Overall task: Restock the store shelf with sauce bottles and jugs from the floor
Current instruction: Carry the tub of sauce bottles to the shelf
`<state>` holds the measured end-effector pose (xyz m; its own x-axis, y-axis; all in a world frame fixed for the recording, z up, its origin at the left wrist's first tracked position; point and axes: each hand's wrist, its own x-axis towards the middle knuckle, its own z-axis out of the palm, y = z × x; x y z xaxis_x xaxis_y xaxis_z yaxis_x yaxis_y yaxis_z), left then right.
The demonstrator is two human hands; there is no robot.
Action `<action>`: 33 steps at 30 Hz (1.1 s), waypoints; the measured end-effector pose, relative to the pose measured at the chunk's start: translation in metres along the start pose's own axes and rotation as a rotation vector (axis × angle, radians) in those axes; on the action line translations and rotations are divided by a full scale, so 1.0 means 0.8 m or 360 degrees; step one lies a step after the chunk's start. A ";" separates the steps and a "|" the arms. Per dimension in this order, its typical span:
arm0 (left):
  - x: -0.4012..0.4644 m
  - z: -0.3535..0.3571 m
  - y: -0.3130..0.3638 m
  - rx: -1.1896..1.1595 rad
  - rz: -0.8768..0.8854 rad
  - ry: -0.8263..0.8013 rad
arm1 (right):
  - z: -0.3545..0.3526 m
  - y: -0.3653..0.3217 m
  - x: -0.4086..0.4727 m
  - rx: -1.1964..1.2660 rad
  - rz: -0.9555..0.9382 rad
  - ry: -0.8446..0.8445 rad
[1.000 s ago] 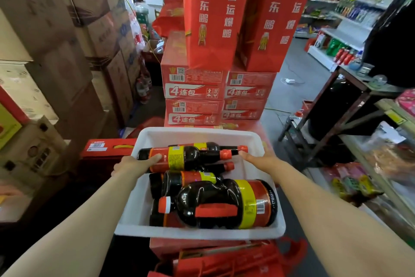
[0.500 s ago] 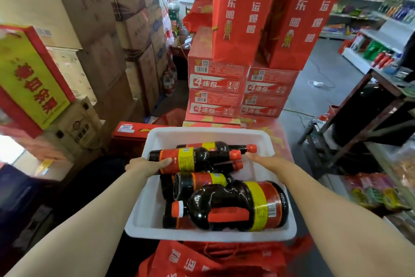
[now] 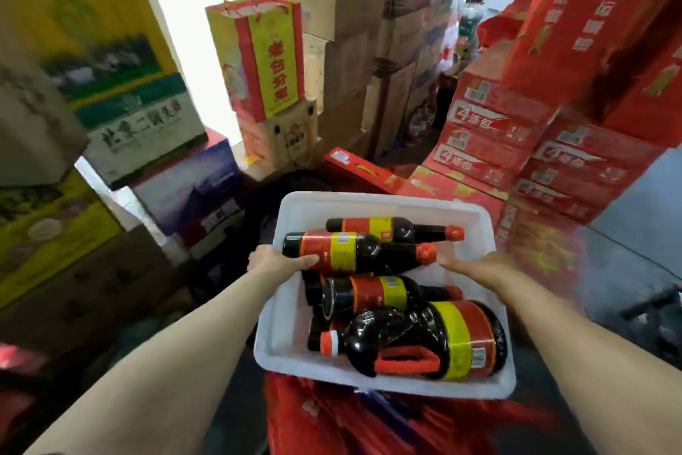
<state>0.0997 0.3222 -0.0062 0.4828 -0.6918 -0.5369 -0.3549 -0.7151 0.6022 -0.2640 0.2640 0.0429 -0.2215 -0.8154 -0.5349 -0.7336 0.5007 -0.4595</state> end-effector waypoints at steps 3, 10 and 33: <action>-0.050 -0.039 -0.067 -0.0031 -0.0096 0.0053 | 0.034 -0.015 -0.037 -0.0181 -0.0135 -0.0157; -0.166 -0.131 -0.242 -0.0269 -0.0371 0.0287 | 0.166 -0.084 -0.125 -0.0466 -0.0499 -0.0445; -0.484 -0.403 -0.921 -0.1139 -0.1641 0.1181 | 0.866 -0.329 -0.650 -0.1643 -0.1656 -0.1256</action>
<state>0.4325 1.1495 -0.0512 0.6440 0.4550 -0.6150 0.7568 -0.4965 0.4252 0.4892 0.7577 -0.0499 0.7240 -0.1569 -0.6717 -0.5090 -0.7787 -0.3667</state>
